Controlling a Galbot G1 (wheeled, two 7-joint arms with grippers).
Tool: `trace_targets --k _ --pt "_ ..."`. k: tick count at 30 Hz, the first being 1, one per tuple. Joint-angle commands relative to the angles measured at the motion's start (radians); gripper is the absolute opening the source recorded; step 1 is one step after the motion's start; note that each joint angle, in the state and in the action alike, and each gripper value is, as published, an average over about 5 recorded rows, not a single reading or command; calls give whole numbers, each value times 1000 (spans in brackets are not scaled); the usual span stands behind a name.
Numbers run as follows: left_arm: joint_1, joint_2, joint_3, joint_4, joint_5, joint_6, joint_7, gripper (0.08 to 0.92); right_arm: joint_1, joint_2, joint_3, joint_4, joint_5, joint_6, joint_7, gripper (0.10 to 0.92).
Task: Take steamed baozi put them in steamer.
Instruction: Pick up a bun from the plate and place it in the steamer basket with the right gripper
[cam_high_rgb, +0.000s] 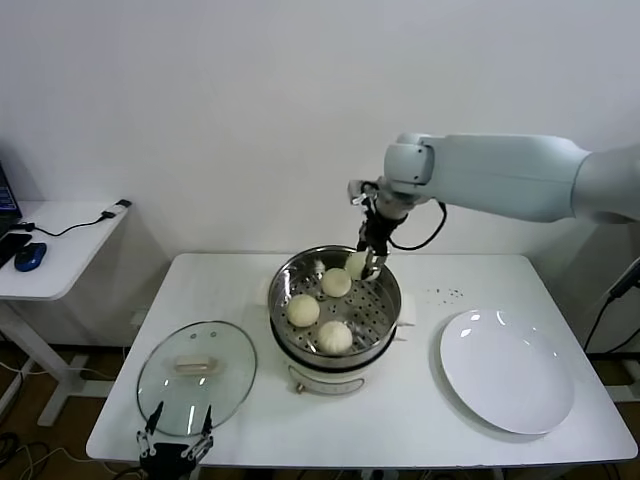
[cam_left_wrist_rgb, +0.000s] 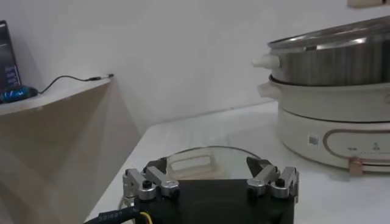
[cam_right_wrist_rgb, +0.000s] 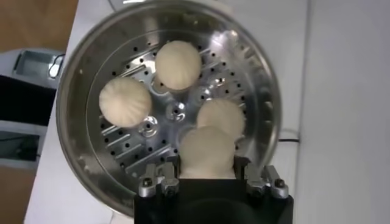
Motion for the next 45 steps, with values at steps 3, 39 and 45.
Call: trace_targets --k 3,39,45 --pt "-2 1 -3 6 -4 0 2 823 -69 47 -85 44 11 -27 55 585" --pt "-8 -3 -5 4 9 3 2 823 33 -263 79 138 18 77 44 823" --pt "0 -8 -10 -6 20 3 2 823 -17 -478 182 221 22 176 188 823"
